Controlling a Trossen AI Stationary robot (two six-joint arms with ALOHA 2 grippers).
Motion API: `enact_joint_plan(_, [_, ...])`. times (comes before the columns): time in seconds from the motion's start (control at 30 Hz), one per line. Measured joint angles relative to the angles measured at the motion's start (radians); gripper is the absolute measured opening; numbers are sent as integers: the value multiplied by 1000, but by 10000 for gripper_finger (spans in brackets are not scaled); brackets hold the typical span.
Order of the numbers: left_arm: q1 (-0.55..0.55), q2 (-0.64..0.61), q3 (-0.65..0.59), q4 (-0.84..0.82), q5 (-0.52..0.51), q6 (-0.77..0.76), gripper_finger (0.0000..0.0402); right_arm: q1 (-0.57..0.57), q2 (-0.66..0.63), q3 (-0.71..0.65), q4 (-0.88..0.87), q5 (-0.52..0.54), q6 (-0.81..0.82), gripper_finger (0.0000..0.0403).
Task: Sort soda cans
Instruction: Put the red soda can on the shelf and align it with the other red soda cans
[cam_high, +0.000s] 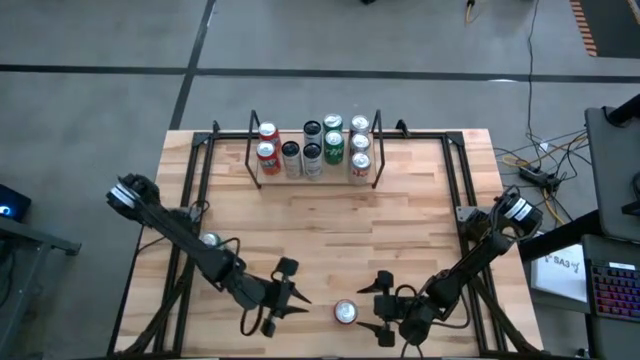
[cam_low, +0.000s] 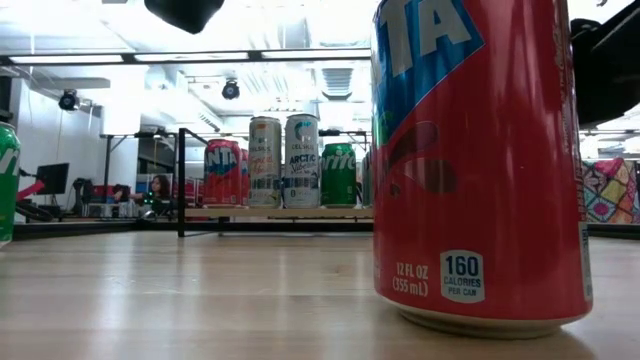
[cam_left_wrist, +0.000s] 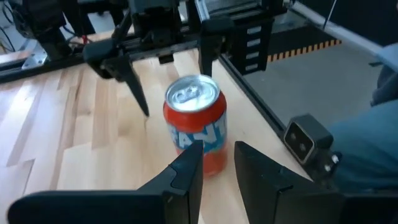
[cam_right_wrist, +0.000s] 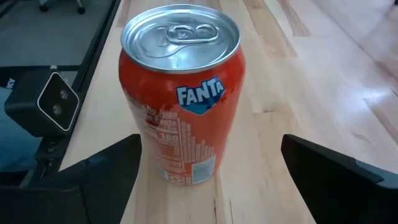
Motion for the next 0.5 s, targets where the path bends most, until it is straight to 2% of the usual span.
enact_joint_plan(0.27, [15,102,0,179,0,24,76,-4,0,0,57,-1,-55,375])
enact_joint_plan(0.5, [20,127,0,217,2,20,76,-29,4,0,81,-31,-80,375])
